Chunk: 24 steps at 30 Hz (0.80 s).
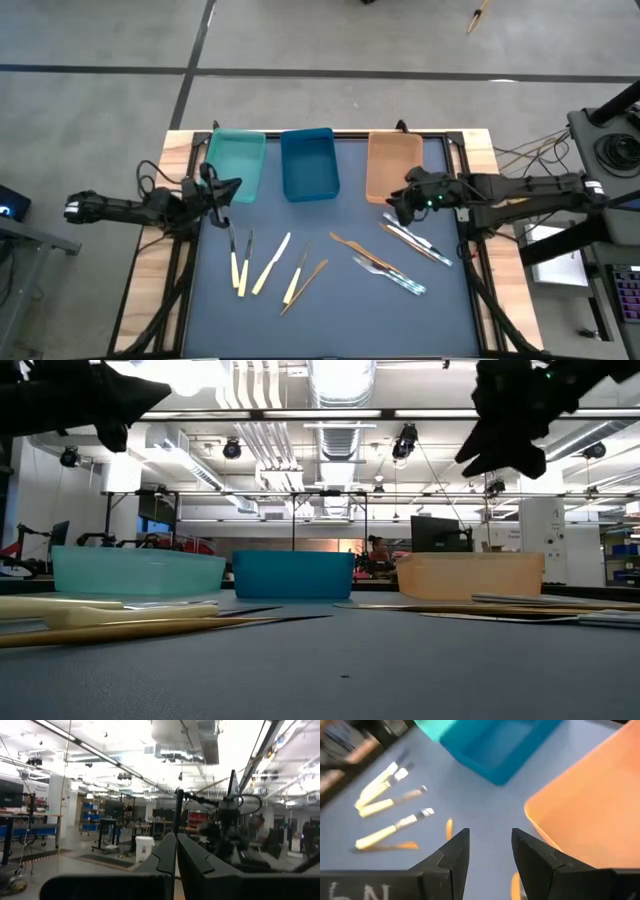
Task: Sort silverware by color (type)
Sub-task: Put the gold table knife into the blue bin
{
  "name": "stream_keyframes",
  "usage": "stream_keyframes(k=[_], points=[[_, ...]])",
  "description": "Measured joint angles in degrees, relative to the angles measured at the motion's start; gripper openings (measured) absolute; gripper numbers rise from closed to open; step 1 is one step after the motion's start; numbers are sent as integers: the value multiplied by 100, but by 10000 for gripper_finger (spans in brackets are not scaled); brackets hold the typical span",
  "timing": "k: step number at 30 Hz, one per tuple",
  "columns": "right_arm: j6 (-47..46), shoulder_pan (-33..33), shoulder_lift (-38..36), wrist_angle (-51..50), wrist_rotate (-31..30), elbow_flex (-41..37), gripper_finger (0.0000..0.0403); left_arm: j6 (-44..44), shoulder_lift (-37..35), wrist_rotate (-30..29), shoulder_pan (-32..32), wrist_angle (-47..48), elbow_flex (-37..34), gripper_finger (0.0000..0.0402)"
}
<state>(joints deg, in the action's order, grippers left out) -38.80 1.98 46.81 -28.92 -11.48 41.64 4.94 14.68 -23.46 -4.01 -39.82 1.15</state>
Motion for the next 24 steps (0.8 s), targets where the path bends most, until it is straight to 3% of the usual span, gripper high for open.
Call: stream_keyframes(k=[14, 24], points=[[509, -39, 2145, -868, 151, 2097, 137, 937, -2, -9, 0, -1054, 0, 0], [1581, -367, 3687, -1015, 144, 3399, 137, 901, -9, -15, 0, -1187, 0, 0]])
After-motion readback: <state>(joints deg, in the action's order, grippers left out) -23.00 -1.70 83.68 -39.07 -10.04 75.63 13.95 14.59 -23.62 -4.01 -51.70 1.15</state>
